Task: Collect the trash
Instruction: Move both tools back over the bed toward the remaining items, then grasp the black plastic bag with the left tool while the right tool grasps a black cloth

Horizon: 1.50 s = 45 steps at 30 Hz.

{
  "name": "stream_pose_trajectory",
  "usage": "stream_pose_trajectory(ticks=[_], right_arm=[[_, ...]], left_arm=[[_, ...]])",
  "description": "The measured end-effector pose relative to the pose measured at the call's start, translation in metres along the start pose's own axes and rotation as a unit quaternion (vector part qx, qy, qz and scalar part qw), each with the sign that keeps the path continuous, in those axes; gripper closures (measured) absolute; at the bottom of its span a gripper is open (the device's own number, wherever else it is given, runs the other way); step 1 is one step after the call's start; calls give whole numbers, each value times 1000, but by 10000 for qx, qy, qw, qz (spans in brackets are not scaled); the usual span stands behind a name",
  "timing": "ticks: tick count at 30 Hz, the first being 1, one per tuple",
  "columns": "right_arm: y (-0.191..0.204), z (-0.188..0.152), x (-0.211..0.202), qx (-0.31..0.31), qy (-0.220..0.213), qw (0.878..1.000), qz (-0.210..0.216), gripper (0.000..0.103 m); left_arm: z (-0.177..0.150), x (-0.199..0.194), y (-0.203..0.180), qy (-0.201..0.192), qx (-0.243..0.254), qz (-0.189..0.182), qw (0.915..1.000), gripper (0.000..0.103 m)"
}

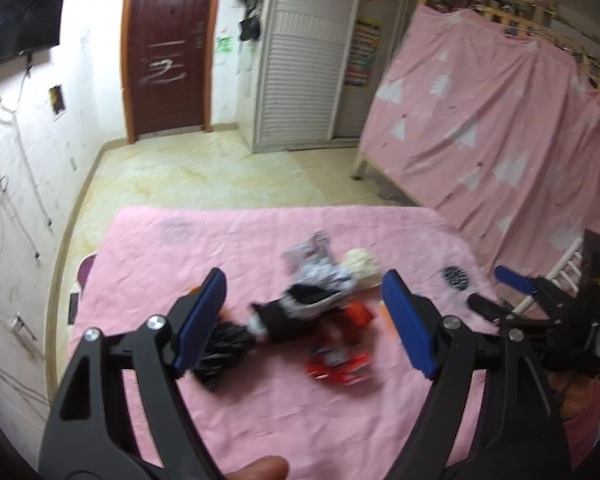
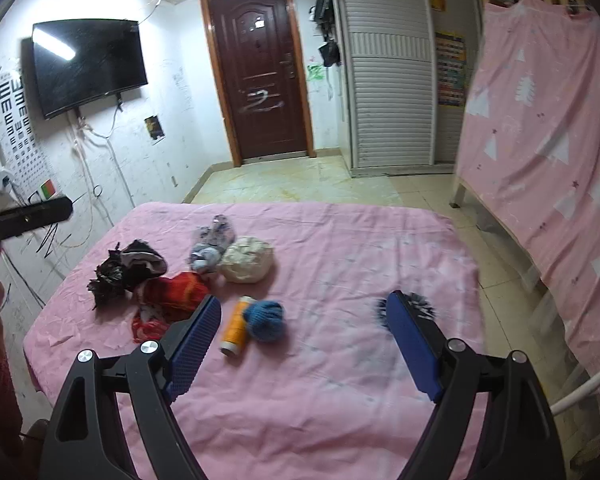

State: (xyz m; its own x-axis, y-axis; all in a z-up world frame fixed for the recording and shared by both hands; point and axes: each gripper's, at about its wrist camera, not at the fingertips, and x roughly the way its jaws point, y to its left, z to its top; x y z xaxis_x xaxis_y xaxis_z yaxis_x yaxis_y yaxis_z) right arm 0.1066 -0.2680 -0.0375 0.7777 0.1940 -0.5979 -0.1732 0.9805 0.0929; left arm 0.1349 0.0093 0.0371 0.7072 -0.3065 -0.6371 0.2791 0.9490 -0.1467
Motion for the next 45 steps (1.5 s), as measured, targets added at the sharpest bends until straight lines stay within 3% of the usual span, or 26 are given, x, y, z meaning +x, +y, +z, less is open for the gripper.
stream_pose_trajectory(ticks=[9,23,24,27,28,31,35,37,38,39,45], right_arm=[[52,16,26,-432,131,9985,302,25],[118,43,61,-771,139,9928,904,24],[124,45,66,-816,182,9919,953,24],[135,45,78,-895,307,9899,1057,24],[139,46,83,-932,377,9888,1100,24],[150,44,96,-1064,547,9856,1191,24],[161,38,108,-1219,721,9845,1038,25],[164,35,111,-1251,780,9845,949,33],[164,35,111,-1259,790,9848,901,48],[164,34,110,-1300,768,9853,794,53],[166,34,97,-1391,555,9852,832,65]], left_arm=[[-37,20,56,459,-333,162,9983,26],[-64,55,58,936,58,51,9956,27],[-64,58,58,953,80,42,9954,30],[-66,65,58,1070,80,-47,9942,54],[-68,68,59,1113,65,-63,9938,66],[-72,73,62,1174,27,-75,9931,81],[-74,72,64,1103,-8,-108,9938,87],[-74,71,66,1076,-57,-131,9941,88],[-74,71,67,1064,-69,-133,9942,89],[-74,70,67,1036,-80,-128,9945,90],[-72,62,65,898,-95,-119,9958,93]])
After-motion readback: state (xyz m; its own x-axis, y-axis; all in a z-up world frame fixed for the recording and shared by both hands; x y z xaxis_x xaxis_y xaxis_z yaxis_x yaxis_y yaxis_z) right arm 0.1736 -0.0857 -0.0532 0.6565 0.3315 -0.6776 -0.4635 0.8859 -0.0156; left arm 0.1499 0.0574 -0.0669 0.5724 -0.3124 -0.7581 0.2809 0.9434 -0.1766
